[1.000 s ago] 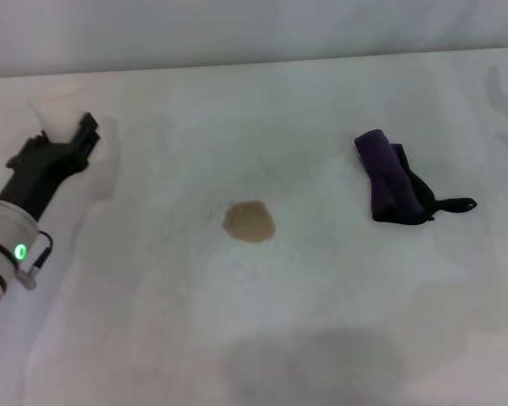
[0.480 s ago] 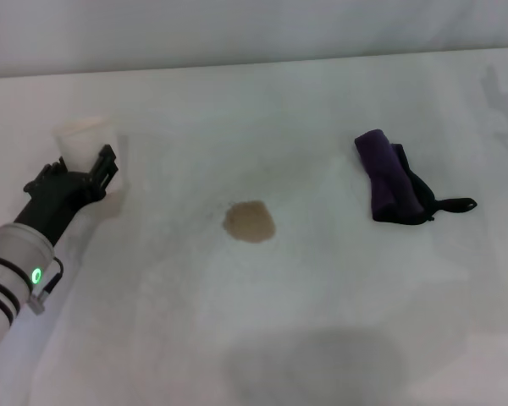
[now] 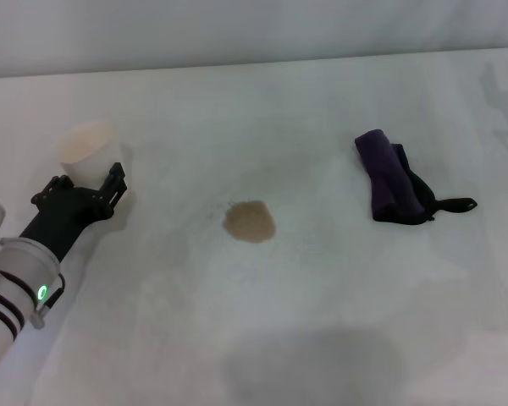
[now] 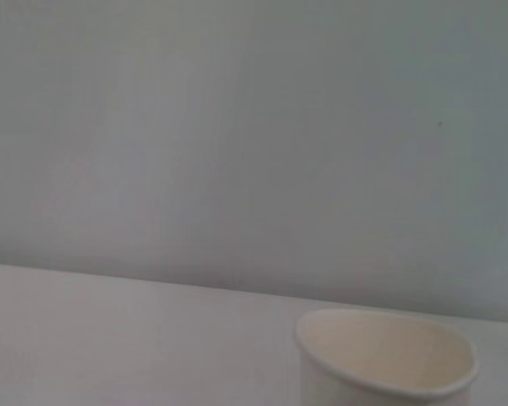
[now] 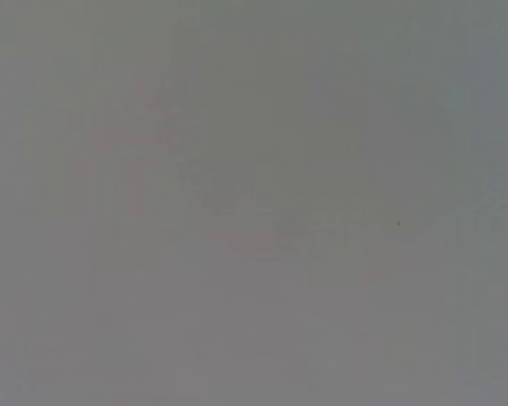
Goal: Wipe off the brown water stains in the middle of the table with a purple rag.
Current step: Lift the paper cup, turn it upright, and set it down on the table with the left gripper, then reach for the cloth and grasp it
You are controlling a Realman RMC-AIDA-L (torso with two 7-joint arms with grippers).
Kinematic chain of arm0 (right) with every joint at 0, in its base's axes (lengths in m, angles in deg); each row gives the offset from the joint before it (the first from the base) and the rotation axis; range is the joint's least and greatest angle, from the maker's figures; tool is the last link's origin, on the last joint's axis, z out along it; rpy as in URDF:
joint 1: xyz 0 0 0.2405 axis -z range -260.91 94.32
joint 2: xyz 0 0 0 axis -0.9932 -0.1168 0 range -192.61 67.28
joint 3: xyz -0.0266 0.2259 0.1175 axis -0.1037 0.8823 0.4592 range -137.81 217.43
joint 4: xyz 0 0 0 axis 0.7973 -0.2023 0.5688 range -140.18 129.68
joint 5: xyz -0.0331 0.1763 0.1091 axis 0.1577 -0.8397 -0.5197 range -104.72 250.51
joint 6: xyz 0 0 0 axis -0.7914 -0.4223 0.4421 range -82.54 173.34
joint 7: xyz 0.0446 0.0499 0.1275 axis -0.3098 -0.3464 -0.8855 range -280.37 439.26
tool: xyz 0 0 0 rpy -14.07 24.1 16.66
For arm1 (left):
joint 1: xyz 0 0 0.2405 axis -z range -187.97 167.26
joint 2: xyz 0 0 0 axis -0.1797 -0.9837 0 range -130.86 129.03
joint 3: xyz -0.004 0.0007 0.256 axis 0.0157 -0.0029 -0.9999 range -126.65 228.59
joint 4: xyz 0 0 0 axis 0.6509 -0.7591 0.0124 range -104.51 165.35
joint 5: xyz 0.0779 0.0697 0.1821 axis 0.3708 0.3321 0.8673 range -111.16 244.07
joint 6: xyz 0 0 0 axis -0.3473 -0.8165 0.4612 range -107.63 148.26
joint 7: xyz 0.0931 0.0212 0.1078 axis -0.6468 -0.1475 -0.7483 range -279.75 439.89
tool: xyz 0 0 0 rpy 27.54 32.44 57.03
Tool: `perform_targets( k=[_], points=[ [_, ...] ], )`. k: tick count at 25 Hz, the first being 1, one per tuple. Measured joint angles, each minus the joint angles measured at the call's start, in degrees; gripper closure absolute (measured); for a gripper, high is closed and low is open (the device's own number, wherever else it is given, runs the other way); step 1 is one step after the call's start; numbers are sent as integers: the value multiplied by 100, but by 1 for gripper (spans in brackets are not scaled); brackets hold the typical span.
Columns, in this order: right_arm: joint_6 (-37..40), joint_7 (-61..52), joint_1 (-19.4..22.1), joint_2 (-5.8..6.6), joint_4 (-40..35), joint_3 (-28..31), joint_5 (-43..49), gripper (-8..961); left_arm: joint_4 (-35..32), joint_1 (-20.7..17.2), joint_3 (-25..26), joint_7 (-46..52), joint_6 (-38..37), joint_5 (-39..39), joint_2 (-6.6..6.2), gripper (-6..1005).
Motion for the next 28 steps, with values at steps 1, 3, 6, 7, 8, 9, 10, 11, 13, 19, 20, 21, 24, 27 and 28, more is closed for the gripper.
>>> perform_targets(
  k=[1, 3, 6, 7, 8, 9, 10, 11, 13, 19, 20, 21, 24, 27, 28],
  points=[
    [0, 0, -1, 0, 0, 0, 0, 157, -22, -7, 0, -71, 3, 0, 0, 357],
    [0, 0, -4, 2, 0, 1, 0, 157, -37, -16, -1, -192, 5, -1, 1, 358],
    [-27, 0, -12, 2, 0, 0, 0, 157, -51, -31, -1, -282, 15, -10, 3, 355],
    [-40, 0, -13, 2, 0, 0, 0, 157, -73, -43, -2, -287, 19, -11, 4, 354],
    [-48, 0, -12, 1, 0, 0, 0, 157, -96, -53, -1, -291, 21, -9, 4, 353],
    [-53, 0, -12, 2, 0, 0, 0, 157, -135, -70, -2, -298, 22, -2, 0, 302],
    [-56, 0, -9, 2, -1, 0, 0, 157, -169, -94, -1, -304, 22, -1, -11, 251],
    [-58, 0, -3, 5, -3, 0, 0, 157, -189, -110, 0, -308, 22, 2, -18, 200],
    [-68, 0, 10, 12, -12, 0, -1, 157, -252, -203, 2, -312, 4, 59, -27, 162],
    [-169, 0, 41, 20, -61, 0, -1, 158, -437, -625, 0, -321, -292, 292, -43, 106],
    [-172, 0, 41, 20, -63, 0, -1, 158, -466, -687, 1, -321, -367, 339, -46, 106],
    [-174, 0, 42, 20, -65, 1, -1, 158, -507, -791, 1, -327, -499, 419, -51, 106],
    [-183, 0, 42, 19, -65, 0, -1, 158, -589, -1163, 2, -358, -1095, 590, -59, 106],
    [-196, 0, 42, 19, -65, 0, -1, 158, -622, -1519, -1, -365, -1692, 711, -60, 106],
    [-199, 0, 42, 19, -65, 0, -1, 158, -622, -1648, 1, -365, -1926, 777, -61, 106]
  ],
)
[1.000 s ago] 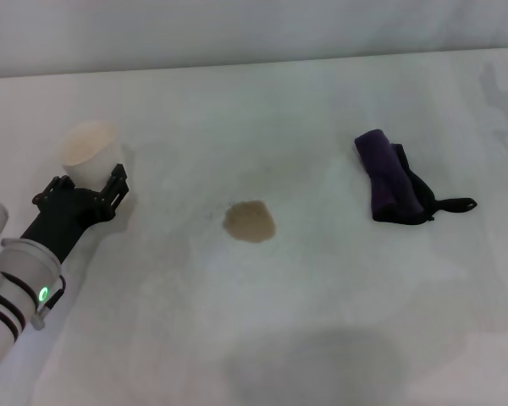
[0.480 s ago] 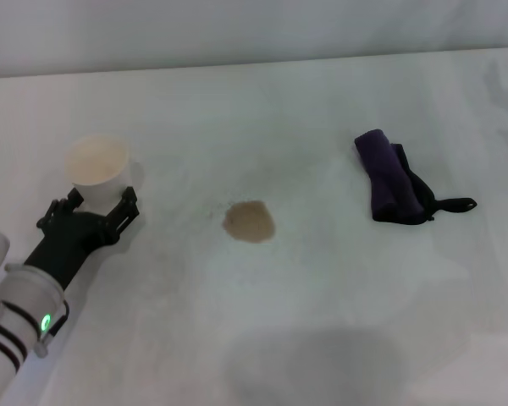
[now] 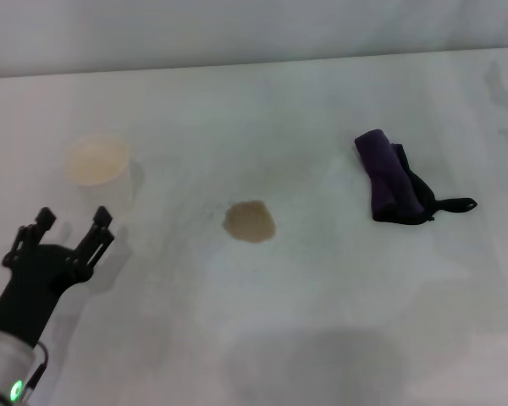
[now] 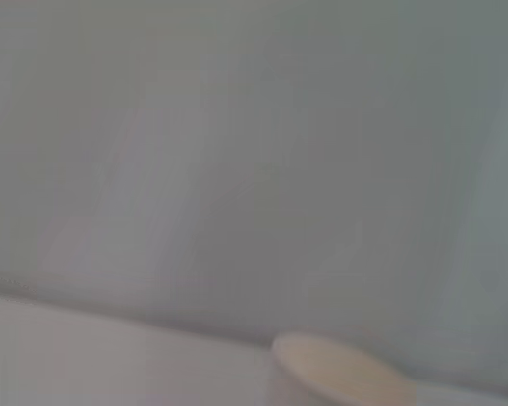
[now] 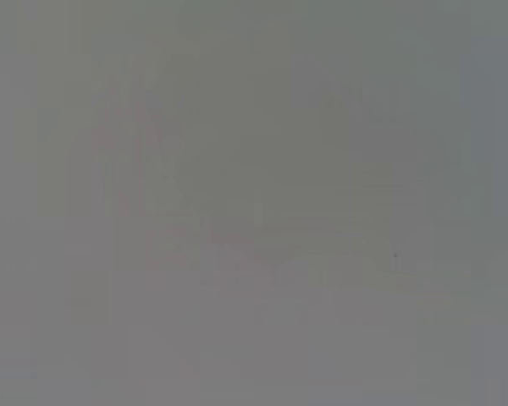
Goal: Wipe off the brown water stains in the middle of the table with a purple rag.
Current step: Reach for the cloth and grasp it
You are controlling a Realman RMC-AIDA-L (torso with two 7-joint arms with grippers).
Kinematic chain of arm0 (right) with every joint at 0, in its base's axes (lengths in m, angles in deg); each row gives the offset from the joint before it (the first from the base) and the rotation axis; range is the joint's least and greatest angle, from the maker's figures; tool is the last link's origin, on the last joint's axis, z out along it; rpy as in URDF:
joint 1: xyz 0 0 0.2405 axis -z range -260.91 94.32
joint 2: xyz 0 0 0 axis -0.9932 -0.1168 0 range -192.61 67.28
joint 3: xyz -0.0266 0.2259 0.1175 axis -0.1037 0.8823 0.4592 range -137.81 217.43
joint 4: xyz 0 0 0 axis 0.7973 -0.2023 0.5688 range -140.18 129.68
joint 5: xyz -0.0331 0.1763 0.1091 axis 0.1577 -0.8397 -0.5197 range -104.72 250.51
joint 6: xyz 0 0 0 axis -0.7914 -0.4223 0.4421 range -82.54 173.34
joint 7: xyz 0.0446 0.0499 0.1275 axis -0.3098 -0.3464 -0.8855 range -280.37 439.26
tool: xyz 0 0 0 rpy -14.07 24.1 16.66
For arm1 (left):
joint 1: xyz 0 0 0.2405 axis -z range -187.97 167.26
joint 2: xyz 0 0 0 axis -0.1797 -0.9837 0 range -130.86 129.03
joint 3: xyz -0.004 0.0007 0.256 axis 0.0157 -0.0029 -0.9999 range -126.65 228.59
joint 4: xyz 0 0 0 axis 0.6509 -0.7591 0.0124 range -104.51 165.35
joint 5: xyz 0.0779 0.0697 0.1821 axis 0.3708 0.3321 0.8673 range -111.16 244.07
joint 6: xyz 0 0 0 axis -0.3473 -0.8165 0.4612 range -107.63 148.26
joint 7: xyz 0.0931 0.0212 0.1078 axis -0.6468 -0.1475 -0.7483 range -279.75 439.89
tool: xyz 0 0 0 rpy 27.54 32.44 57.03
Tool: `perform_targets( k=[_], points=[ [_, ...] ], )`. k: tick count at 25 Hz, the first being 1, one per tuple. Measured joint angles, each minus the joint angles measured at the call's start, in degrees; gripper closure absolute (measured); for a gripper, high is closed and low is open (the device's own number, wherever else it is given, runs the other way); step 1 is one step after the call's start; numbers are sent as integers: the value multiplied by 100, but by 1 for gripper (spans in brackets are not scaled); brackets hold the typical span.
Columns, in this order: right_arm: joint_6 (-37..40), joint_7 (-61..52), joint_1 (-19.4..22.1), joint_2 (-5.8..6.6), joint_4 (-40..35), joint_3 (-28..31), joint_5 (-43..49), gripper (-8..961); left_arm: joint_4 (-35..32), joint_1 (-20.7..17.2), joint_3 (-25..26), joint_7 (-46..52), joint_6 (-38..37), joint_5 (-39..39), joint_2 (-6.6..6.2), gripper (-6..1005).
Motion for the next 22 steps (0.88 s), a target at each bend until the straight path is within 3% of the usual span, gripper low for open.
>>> perform_targets(
  k=[5, 8, 11, 16, 19, 22],
  points=[
    [-39, 0, -8, 0, 1, -66, 4, 158, 52, -496, 0, 10, -1009, 143, -11, 106],
    [-90, -110, -44, 9, -24, -530, 11, 158, 127, -651, 0, 110, -1447, 118, -18, 106],
    [-37, -830, -36, 33, -387, -1621, 12, 158, 415, -737, 1, 392, -2051, 97, -31, 106],
    [646, -2797, 153, 129, -1817, -4196, 116, 158, 1182, -696, 7, 1307, -2456, -338, -35, 106],
    [1203, -4042, 291, 266, -2871, -5436, 716, 158, 1445, -608, 8, 1413, -2416, -534, -32, 106],
    [1531, -5563, 284, 409, -3757, -6044, 2058, 158, 1607, -489, 24, 1404, -2245, -774, -29, 106]
  ],
)
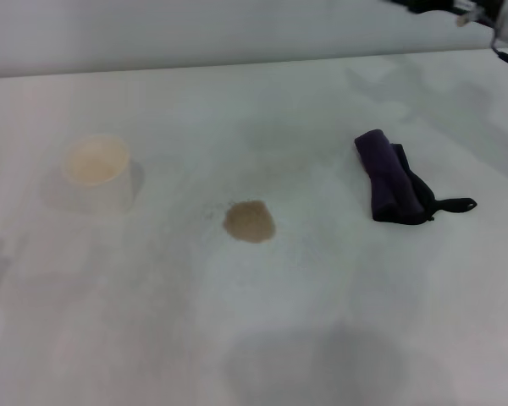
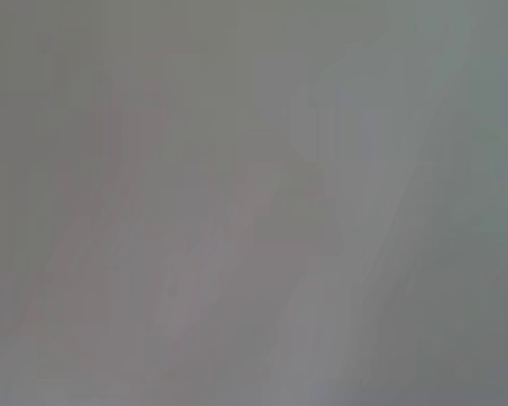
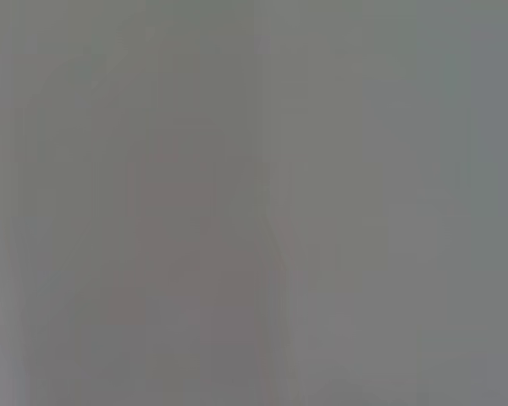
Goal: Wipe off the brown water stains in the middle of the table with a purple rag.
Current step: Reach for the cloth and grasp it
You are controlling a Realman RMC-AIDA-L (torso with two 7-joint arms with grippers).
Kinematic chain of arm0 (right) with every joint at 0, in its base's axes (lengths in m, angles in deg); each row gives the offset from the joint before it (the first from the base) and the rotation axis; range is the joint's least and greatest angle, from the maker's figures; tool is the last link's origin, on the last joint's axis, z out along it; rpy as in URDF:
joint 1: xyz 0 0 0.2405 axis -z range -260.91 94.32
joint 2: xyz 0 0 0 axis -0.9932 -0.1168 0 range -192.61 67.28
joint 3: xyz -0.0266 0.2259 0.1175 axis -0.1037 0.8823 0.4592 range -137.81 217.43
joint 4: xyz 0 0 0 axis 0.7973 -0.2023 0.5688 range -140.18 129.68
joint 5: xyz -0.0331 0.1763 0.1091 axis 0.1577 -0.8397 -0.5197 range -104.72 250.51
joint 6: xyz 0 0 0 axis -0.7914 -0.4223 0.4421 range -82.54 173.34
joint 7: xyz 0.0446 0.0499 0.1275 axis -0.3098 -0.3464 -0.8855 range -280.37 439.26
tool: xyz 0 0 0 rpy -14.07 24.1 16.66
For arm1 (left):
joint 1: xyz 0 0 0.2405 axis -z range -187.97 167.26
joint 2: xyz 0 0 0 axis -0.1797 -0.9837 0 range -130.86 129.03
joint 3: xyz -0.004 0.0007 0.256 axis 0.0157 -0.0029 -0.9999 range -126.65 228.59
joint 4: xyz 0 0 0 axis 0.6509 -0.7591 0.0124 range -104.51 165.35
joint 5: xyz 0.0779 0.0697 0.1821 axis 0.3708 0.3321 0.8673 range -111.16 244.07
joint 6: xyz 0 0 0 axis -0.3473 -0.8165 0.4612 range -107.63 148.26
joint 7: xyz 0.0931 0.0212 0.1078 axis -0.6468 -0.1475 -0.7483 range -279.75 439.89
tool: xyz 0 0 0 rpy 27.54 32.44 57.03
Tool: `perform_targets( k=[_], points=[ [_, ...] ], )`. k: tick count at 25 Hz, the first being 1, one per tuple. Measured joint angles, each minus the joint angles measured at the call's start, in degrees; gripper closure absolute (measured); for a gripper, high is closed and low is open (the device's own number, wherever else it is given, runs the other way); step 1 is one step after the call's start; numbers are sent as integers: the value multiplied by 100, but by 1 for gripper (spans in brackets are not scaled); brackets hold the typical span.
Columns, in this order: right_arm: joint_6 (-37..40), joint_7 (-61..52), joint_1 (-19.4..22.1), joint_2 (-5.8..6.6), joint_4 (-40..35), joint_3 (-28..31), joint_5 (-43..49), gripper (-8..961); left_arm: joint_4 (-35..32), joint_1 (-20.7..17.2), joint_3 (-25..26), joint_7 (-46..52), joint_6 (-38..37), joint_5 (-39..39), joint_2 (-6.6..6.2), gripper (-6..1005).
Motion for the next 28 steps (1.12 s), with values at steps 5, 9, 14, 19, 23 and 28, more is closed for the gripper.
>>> perform_targets(
  k=[5, 9, 14, 19, 23, 28],
  points=[
    [-656, -2427, -200, 82, -1079, -137, 2811, 158, 233, 263, 58, 3, 312, -438, -8, 106],
    [-1887, -4125, -324, -113, -2151, -128, 5033, 158, 347, 568, 58, 42, 372, -771, -6, 106],
    [-3074, -5324, -59, -409, -3475, -554, 6115, 159, 466, 941, 56, 27, 382, -873, -11, 107],
    [-3455, -6211, 143, -398, -3972, -1433, 6578, 162, 656, 1190, 42, 8, 488, -882, -13, 107],
    [-3233, -6493, 139, -404, -3733, -1671, 6851, 164, 726, 1330, 33, -129, 932, -869, -14, 107],
    [-2896, -6777, 87, -398, -3444, -1658, 7107, 166, 736, 1409, 52, -579, 1148, -1014, -18, 107]
  ],
)
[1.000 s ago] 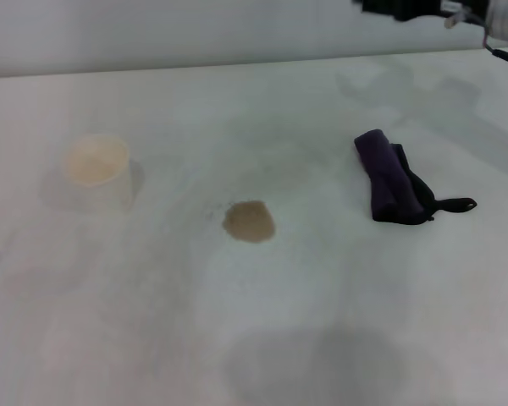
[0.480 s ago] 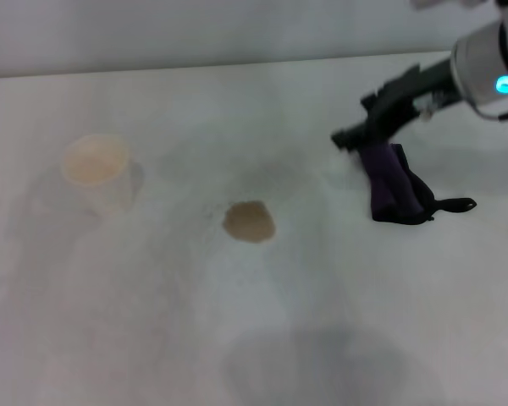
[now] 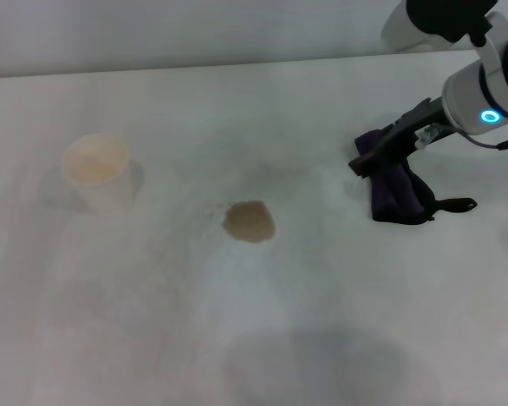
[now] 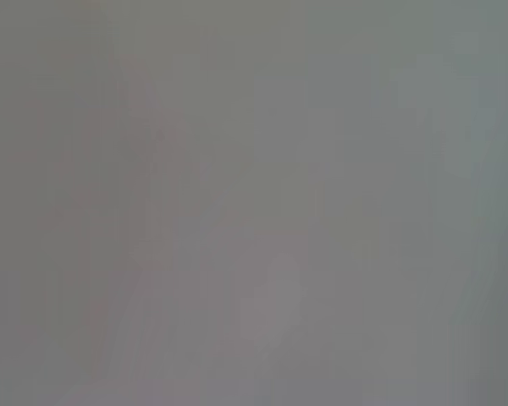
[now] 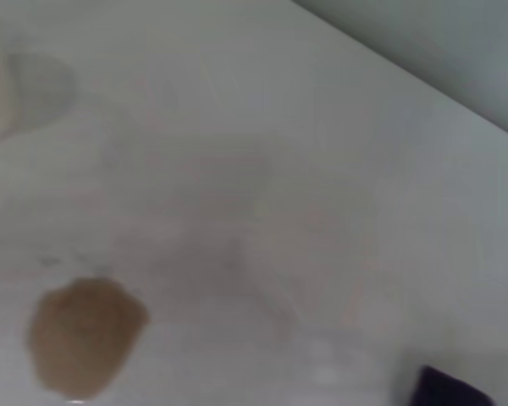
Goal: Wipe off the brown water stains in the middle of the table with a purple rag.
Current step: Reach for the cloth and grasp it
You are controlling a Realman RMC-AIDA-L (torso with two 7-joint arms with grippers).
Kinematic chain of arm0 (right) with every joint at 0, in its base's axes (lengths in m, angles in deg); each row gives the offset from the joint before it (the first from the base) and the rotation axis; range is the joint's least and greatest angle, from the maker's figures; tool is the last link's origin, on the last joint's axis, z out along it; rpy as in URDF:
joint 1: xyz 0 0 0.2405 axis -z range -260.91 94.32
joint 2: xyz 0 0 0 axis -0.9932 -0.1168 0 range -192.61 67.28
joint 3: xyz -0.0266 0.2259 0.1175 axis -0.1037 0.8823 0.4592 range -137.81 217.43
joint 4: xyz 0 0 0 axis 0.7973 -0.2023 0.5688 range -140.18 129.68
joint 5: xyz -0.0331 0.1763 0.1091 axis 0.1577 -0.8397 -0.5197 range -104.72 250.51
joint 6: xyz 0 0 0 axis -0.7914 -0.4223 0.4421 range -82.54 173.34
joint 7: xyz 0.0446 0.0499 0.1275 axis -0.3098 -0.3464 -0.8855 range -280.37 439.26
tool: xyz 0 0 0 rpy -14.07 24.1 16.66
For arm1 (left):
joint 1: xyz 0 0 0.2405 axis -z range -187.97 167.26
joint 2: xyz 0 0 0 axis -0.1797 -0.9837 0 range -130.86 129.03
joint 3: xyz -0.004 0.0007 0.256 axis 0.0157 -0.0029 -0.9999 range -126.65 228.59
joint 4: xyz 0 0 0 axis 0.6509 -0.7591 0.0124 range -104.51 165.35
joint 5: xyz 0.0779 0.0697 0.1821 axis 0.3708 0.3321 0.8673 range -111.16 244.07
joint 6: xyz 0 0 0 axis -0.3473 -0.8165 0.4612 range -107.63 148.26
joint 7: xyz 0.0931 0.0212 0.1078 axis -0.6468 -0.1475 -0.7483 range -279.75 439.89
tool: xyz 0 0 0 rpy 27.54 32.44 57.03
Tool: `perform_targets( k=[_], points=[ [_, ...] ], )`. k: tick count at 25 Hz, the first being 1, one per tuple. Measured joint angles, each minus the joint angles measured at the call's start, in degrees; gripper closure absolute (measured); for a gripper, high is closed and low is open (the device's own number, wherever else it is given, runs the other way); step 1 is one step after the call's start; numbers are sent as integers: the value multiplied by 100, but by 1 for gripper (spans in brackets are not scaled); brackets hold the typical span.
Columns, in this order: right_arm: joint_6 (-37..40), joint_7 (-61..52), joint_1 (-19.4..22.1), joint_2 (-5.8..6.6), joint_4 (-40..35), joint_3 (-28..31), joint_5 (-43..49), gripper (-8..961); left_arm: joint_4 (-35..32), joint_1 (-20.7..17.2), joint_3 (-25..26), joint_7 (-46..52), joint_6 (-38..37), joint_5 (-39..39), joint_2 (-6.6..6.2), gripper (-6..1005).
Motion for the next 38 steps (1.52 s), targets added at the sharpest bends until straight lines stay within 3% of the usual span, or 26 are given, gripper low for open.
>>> perform_targets(
  k=[2, 13, 19, 24, 27, 38],
  points=[
    [67, -104, -41, 4, 101, 9, 145, 167, 1, 10, 1, -64, 0, -55, 1, 107],
    [392, -89, -539, 15, 1277, -22, 315, 364, -52, -11, -4, -80, -2, -169, 24, 107],
    [406, -110, -725, -5, 1626, -34, 691, 379, -102, 16, -6, -81, 3, -166, 29, 107],
    [387, -96, -687, 14, 1625, -23, 758, 499, -132, 52, -6, -80, -8, -174, 25, 107],
    [378, -66, -686, 24, 1632, -17, 766, 742, -132, 81, -8, -81, -12, -167, 36, 107],
    [279, 257, -666, 16, 1499, 1, 776, 952, -216, 106, -6, -81, -10, -167, 38, 106]
  ],
)
